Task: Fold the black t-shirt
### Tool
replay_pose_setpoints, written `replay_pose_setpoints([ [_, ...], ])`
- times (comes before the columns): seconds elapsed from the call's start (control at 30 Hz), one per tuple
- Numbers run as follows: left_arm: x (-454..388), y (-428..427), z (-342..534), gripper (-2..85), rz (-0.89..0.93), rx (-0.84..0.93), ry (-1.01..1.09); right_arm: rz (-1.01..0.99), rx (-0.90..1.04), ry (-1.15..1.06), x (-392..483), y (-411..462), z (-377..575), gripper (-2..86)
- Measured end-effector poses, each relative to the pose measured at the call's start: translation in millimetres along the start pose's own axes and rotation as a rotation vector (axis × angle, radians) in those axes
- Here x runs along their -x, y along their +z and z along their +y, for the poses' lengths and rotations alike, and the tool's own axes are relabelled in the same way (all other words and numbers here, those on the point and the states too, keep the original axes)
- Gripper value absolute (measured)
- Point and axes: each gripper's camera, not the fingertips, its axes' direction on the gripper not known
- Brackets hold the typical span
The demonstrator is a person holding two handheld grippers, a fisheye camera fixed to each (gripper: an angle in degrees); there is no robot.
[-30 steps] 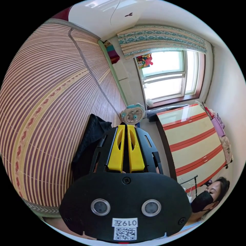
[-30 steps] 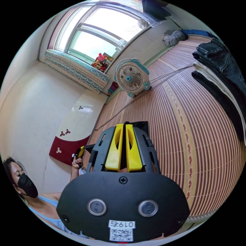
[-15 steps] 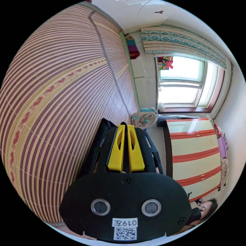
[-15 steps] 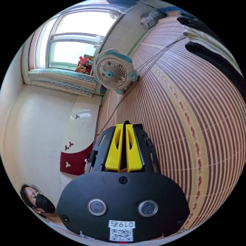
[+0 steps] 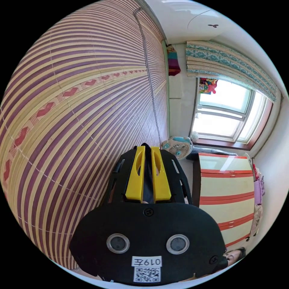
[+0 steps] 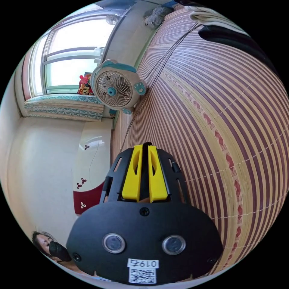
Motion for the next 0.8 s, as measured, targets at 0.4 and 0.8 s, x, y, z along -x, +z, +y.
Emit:
replay_pose_setpoints([
  [0.4,-92,8,57,1.3,-0.260,0.084,0.513,0.177,0.058,-0.524,115,-1,82,-0.2],
  [0.8,-54,-50,232,6.6,-0.443,0.309,0.709,0.574,0.347,-0.930,125,-32,308,5.6],
])
